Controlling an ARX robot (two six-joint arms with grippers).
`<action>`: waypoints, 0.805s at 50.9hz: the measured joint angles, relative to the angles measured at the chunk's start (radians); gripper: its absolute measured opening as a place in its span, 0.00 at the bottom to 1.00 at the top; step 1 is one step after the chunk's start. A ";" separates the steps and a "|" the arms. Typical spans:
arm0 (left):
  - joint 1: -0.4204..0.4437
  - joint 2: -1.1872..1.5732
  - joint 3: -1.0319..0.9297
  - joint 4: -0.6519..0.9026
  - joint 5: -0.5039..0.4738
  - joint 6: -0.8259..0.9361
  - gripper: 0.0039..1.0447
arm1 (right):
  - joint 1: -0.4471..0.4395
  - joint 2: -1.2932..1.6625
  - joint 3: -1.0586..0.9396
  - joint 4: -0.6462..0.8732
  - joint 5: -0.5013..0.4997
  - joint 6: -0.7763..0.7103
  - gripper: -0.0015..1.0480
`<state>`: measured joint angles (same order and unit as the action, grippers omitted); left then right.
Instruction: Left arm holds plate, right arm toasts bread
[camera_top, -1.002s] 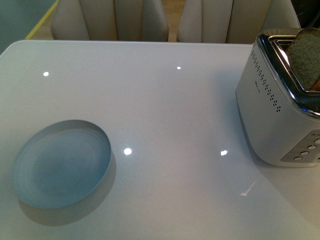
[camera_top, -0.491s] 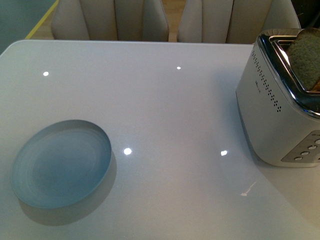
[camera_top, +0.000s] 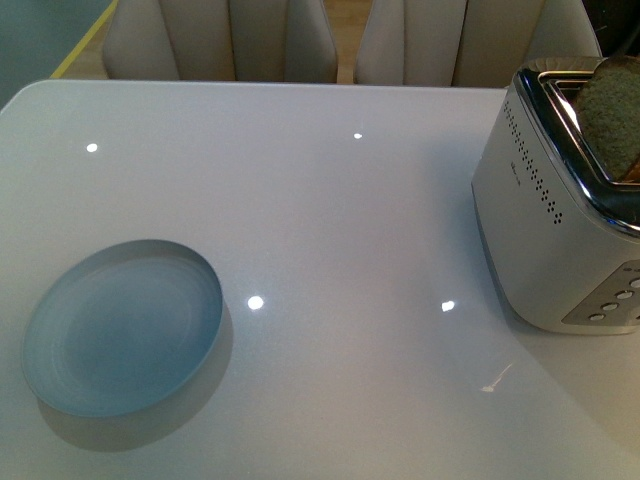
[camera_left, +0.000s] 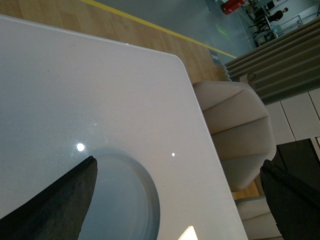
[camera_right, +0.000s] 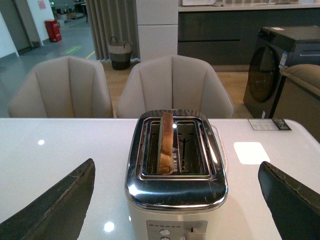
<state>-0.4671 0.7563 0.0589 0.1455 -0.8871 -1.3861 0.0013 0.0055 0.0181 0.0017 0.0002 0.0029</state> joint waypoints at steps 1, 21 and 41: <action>0.000 0.000 0.000 0.000 0.000 0.000 0.93 | 0.000 0.000 0.000 0.000 0.000 0.000 0.91; 0.275 -0.357 -0.062 0.276 0.670 0.948 0.29 | 0.000 0.000 0.000 -0.001 0.000 0.000 0.91; 0.462 -0.631 -0.048 -0.025 0.884 1.362 0.03 | 0.000 0.000 0.000 -0.001 0.000 0.000 0.91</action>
<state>-0.0051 0.1257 0.0109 0.1204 -0.0032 -0.0242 0.0013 0.0055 0.0181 0.0006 0.0002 0.0029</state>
